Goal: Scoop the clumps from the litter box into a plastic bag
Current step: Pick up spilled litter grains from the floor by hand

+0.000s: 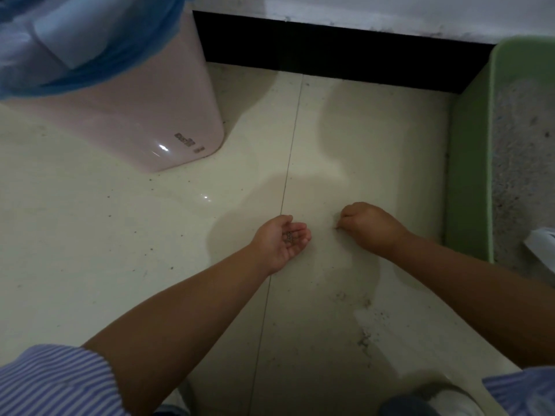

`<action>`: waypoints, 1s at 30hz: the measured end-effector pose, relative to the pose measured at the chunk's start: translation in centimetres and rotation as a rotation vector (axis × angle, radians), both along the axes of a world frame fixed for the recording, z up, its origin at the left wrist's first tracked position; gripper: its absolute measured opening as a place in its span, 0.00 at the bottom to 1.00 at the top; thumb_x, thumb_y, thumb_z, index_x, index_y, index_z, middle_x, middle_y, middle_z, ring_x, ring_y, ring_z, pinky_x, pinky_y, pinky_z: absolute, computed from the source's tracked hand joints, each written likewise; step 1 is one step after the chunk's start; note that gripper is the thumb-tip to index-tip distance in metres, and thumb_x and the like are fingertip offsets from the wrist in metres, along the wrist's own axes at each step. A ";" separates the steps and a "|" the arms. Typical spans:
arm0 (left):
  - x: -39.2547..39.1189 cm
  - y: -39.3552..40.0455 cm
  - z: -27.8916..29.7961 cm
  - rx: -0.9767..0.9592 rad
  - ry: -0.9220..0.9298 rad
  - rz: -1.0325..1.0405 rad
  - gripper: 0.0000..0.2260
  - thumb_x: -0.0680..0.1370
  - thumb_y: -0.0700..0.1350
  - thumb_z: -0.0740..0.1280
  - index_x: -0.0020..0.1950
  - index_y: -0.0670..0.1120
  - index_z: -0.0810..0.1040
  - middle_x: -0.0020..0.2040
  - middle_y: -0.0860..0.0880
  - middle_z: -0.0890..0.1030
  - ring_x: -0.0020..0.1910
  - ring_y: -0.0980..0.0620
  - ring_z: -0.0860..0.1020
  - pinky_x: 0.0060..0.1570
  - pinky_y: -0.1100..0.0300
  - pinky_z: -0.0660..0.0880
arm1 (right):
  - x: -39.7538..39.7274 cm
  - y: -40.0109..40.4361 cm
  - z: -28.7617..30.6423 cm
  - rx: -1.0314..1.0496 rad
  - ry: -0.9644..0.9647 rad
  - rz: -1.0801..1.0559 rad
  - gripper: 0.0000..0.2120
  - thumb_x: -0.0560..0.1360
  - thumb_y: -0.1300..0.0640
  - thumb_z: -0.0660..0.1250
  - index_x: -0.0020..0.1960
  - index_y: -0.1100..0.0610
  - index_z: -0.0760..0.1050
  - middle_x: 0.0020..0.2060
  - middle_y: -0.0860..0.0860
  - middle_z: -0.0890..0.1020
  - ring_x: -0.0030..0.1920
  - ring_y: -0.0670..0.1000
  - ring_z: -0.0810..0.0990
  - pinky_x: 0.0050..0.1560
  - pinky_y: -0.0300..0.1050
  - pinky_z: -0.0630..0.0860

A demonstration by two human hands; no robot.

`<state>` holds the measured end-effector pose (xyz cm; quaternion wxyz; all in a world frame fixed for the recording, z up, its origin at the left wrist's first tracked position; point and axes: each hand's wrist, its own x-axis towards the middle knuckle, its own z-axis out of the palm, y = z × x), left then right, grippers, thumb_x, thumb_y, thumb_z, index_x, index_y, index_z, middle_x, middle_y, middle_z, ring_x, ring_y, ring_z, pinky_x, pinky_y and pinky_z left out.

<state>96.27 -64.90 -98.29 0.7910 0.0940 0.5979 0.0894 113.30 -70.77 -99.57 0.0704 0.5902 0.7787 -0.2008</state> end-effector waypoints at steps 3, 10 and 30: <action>-0.1 0.1 0.0 -0.003 0.004 0.004 0.18 0.82 0.43 0.55 0.37 0.36 0.74 0.20 0.45 0.77 0.17 0.54 0.77 0.19 0.68 0.74 | 0.0 0.1 -0.2 0.049 -0.011 -0.004 0.03 0.49 0.63 0.69 0.24 0.59 0.79 0.21 0.53 0.78 0.19 0.54 0.77 0.18 0.33 0.70; 0.0 0.4 0.3 -0.006 -0.010 0.022 0.17 0.81 0.43 0.54 0.37 0.36 0.73 0.19 0.45 0.77 0.17 0.54 0.77 0.19 0.69 0.74 | -1.0 1.0 0.4 -0.188 -0.065 -0.217 0.13 0.77 0.60 0.58 0.57 0.64 0.75 0.56 0.60 0.77 0.57 0.56 0.76 0.54 0.43 0.71; 0.5 0.4 0.4 -0.043 -0.033 -0.053 0.18 0.82 0.42 0.52 0.37 0.36 0.72 0.36 0.41 0.73 0.33 0.50 0.73 0.20 0.69 0.74 | 0.0 -0.9 2.0 -0.107 0.431 -0.907 0.10 0.74 0.66 0.65 0.54 0.67 0.79 0.42 0.58 0.82 0.41 0.43 0.82 0.40 0.31 0.71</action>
